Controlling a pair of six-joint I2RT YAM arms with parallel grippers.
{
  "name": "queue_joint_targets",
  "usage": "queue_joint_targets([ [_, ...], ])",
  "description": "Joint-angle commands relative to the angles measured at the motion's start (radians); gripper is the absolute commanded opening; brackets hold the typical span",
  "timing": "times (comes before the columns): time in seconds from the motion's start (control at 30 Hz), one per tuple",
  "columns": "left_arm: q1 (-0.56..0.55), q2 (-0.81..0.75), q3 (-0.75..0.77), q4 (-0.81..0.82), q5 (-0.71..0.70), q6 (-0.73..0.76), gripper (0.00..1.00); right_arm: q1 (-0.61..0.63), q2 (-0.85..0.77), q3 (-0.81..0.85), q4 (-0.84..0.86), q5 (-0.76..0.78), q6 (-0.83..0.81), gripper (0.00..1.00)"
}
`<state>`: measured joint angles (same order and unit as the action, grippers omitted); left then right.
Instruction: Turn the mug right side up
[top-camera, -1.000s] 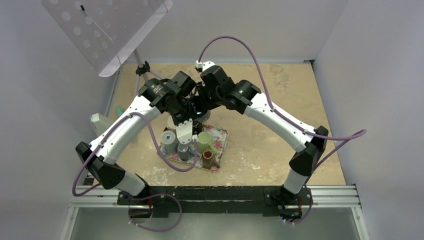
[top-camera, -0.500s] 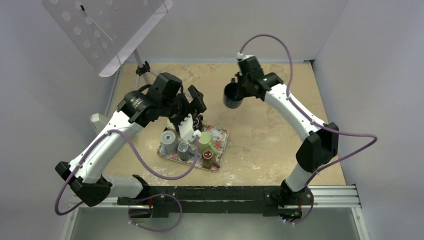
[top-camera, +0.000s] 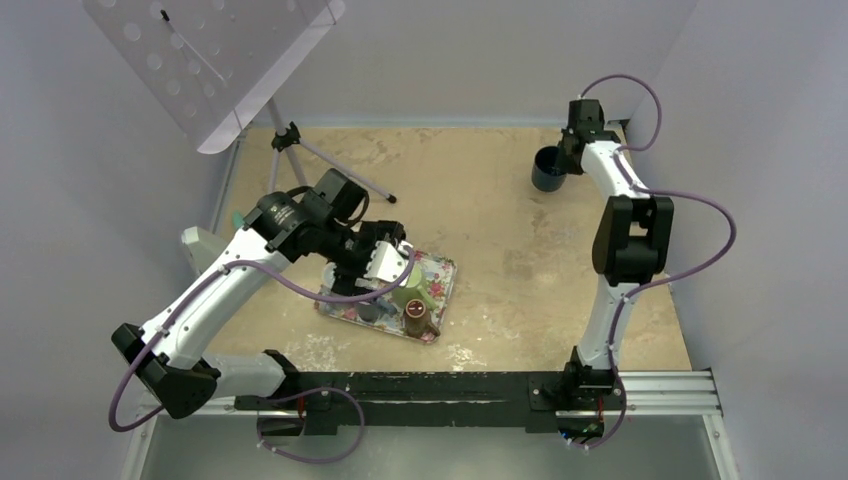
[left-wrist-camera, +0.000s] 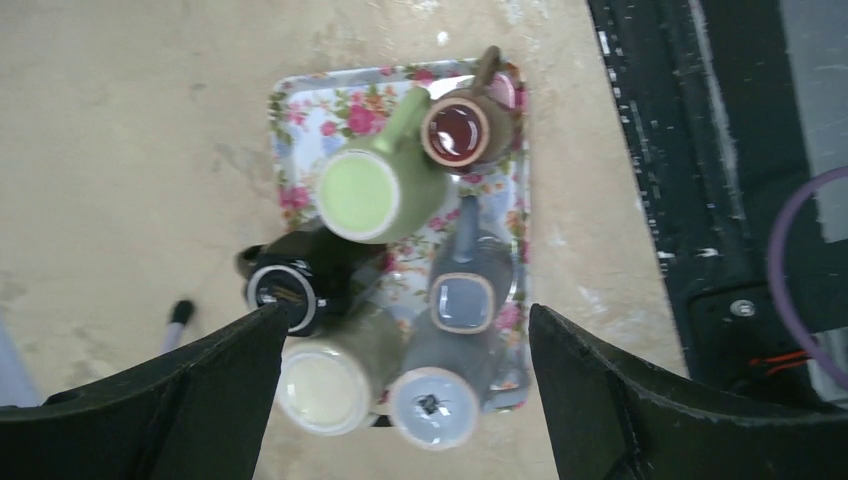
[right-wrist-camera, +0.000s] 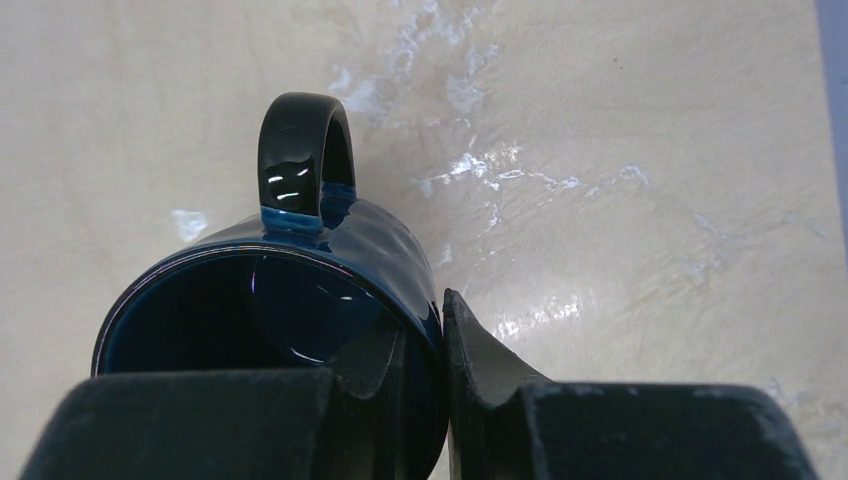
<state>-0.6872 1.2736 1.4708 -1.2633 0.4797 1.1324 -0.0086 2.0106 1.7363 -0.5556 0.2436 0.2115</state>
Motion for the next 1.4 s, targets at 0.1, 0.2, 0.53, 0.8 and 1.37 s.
queue_joint_targets([
  [0.1,0.003,-0.045,-0.093,0.004,0.07,-0.144,0.92,-0.031,0.1,0.103,0.064,-0.026,-0.006,0.0],
  [0.2,0.003,-0.02,-0.093,0.043,0.047,-0.166,0.92,-0.031,0.132,0.109,0.058,-0.042,0.002,0.0],
  [0.53,-0.012,0.304,0.253,0.026,-0.01,-0.245,0.83,-0.031,-0.017,0.095,0.027,-0.101,-0.035,0.8],
  [0.8,-0.166,0.427,0.25,-0.069,-0.048,0.07,0.76,-0.028,-0.336,-0.161,0.087,-0.194,-0.063,0.84],
  [1.37,-0.222,0.549,0.071,0.1,-0.15,0.134,0.59,-0.024,-0.667,-0.47,0.131,-0.293,-0.082,0.84],
])
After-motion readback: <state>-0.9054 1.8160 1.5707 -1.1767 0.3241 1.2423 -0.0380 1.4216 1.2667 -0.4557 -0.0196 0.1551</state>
